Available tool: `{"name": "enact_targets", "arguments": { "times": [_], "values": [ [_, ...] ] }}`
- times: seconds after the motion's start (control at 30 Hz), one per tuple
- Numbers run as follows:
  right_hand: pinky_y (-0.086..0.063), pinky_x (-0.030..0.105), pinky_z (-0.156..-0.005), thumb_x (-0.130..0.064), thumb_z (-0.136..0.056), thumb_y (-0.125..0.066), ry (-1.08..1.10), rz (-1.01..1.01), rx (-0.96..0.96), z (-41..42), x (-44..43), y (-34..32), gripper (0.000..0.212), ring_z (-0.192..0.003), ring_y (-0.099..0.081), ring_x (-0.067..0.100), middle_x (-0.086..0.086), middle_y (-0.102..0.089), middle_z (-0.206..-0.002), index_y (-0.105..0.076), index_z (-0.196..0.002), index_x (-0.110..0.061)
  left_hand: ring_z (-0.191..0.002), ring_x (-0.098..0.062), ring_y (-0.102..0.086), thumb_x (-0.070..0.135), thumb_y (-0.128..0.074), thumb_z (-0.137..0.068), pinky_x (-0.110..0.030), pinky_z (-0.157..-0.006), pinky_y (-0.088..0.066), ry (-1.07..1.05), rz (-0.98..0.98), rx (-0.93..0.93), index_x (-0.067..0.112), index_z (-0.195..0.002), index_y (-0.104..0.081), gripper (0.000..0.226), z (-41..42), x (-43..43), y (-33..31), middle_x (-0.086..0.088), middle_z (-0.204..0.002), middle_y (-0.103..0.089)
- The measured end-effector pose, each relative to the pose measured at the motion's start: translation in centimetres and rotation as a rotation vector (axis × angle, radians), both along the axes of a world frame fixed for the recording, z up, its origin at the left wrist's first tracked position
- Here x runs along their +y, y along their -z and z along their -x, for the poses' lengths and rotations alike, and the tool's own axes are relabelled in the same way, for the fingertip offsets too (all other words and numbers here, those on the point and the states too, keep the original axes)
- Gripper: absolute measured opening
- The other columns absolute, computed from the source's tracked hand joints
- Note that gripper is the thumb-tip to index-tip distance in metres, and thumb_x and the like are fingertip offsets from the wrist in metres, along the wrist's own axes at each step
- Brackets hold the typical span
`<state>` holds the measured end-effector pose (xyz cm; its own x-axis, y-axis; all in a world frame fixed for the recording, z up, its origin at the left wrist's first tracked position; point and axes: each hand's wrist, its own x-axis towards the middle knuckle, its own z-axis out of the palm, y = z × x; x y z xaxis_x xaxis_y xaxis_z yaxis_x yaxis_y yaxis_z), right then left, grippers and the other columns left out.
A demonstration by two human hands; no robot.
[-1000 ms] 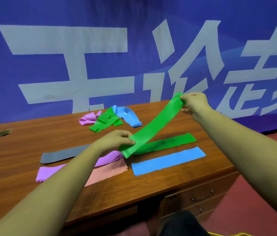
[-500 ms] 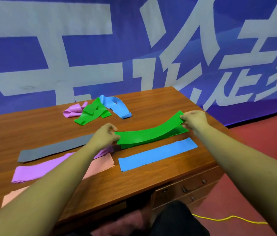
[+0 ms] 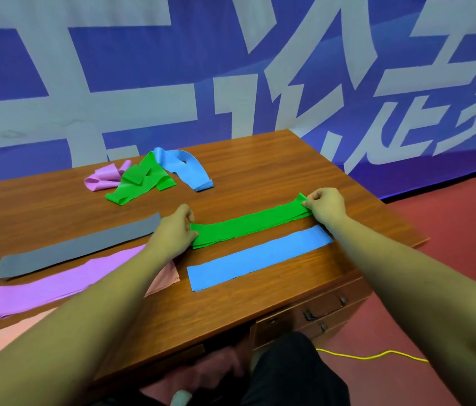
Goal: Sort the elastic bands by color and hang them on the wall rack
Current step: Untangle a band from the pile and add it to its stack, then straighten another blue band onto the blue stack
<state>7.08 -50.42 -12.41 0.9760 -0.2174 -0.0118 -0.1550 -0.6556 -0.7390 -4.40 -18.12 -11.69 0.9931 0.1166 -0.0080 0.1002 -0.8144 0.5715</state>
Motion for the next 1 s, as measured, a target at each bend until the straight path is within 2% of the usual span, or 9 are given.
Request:
{"name": "enact_targets", "arguments": {
  "times": [0.07,0.2,0.3,0.37,0.53,0.7,0.77,0.93,1.0],
  "values": [
    [-0.052,0.033,-0.075,-0.019,-0.085,-0.074,-0.008,0.069,-0.007,0.1,0.2,0.4,0.009,-0.088,-0.063,0.02,0.004,-0.068,-0.092,-0.067,-0.087,-0.013,-0.077,-0.018,-0.056,0.009,-0.066,-0.088,-0.026,-0.059,-0.041,0.006,-0.025,0.006,0.017,-0.099,-0.049,0.021,-0.1,-0.1,0.4,-0.001,-0.083,-0.056],
    [-0.054,0.038,-0.077,-0.018,-0.084,-0.073,-0.022,0.131,-0.058,0.2,0.2,1.2,0.014,-0.09,-0.062,0.023,0.005,-0.066,-0.095,-0.06,-0.09,-0.018,-0.091,-0.019,-0.057,0.01,-0.064,-0.088,-0.03,-0.072,-0.046,0.034,-0.12,-0.026,0.022,-0.103,-0.052,0.022,0.1,-0.6,0.9,-0.003,-0.1,-0.055],
    [-0.053,0.041,-0.085,-0.019,-0.086,-0.068,-0.039,0.244,-0.123,0.5,0.2,1.2,0.011,-0.099,-0.058,0.027,0.008,-0.059,-0.103,-0.059,-0.091,-0.02,-0.09,-0.019,-0.054,0.014,-0.062,-0.09,-0.027,-0.07,-0.045,0.065,-0.215,-0.041,0.025,-0.108,-0.053,0.023,0.1,-1.0,1.1,-0.002,-0.108,-0.041],
    [-0.052,0.042,-0.089,-0.018,-0.087,-0.061,-0.064,0.293,-0.166,0.5,0.8,0.8,0.009,-0.103,-0.055,0.028,0.01,-0.055,-0.108,-0.061,-0.097,-0.017,-0.089,-0.019,-0.054,0.017,-0.062,-0.09,-0.03,-0.07,-0.049,0.073,-0.246,-0.06,0.024,-0.104,-0.054,0.017,-0.3,-1.0,1.0,-0.001,-0.107,-0.04],
    [-0.046,0.039,-0.093,-0.023,-0.085,-0.058,-0.274,0.296,-0.191,-0.4,5.8,-1.5,0.029,-0.103,-0.057,0.032,0.015,-0.057,-0.113,-0.064,-0.11,-0.009,-0.092,-0.022,-0.052,0.022,-0.059,-0.088,-0.038,-0.08,-0.049,-0.006,-0.199,-0.112,0.018,-0.097,-0.057,0.01,-3.5,0.2,-0.1,-0.003,-0.101,-0.046],
    [-0.044,0.034,-0.092,-0.023,-0.085,-0.058,-0.412,0.267,-0.176,-2.4,12.3,-2.2,0.028,-0.108,-0.057,0.03,0.013,-0.062,-0.114,-0.064,-0.109,-0.009,-0.092,-0.025,-0.053,0.02,-0.058,-0.087,-0.031,-0.074,-0.04,-0.059,-0.193,-0.139,0.013,-0.093,-0.06,0.009,-8.4,1.6,-0.9,-0.005,-0.097,-0.051],
    [-0.045,0.034,-0.092,-0.022,-0.088,-0.058,-0.447,0.264,-0.144,-3.7,14.5,-2.0,0.028,-0.11,-0.057,0.027,0.011,-0.062,-0.117,-0.063,-0.112,-0.009,-0.093,-0.025,-0.054,0.021,-0.059,-0.088,-0.032,-0.075,-0.042,-0.056,-0.202,-0.144,0.013,-0.094,-0.061,0.01,-10.2,2.3,-0.7,-0.007,-0.1,-0.054],
    [-0.047,0.032,-0.093,-0.02,-0.087,-0.066,-0.488,0.22,-0.127,-7.1,18.2,-0.6,0.037,-0.11,-0.059,0.022,0.005,-0.064,-0.12,-0.06,-0.123,-0.016,-0.097,-0.023,-0.057,0.033,-0.065,-0.089,-0.033,-0.082,-0.045,-0.048,-0.163,-0.15,0.015,-0.107,-0.065,0.025,-13.5,3.8,0.7,-0.006,-0.105,-0.056],
    [-0.046,0.03,-0.096,-0.016,-0.087,-0.065,-0.531,0.17,-0.125,-8.0,19.2,0.0,0.043,-0.11,-0.06,0.02,0.005,-0.065,-0.121,-0.059,-0.129,-0.017,-0.096,-0.022,-0.057,0.035,-0.066,-0.088,-0.034,-0.081,-0.046,-0.027,-0.153,-0.145,0.014,-0.103,-0.067,0.026,-14.4,3.9,1.4,-0.005,-0.101,-0.056]
  ]
}}
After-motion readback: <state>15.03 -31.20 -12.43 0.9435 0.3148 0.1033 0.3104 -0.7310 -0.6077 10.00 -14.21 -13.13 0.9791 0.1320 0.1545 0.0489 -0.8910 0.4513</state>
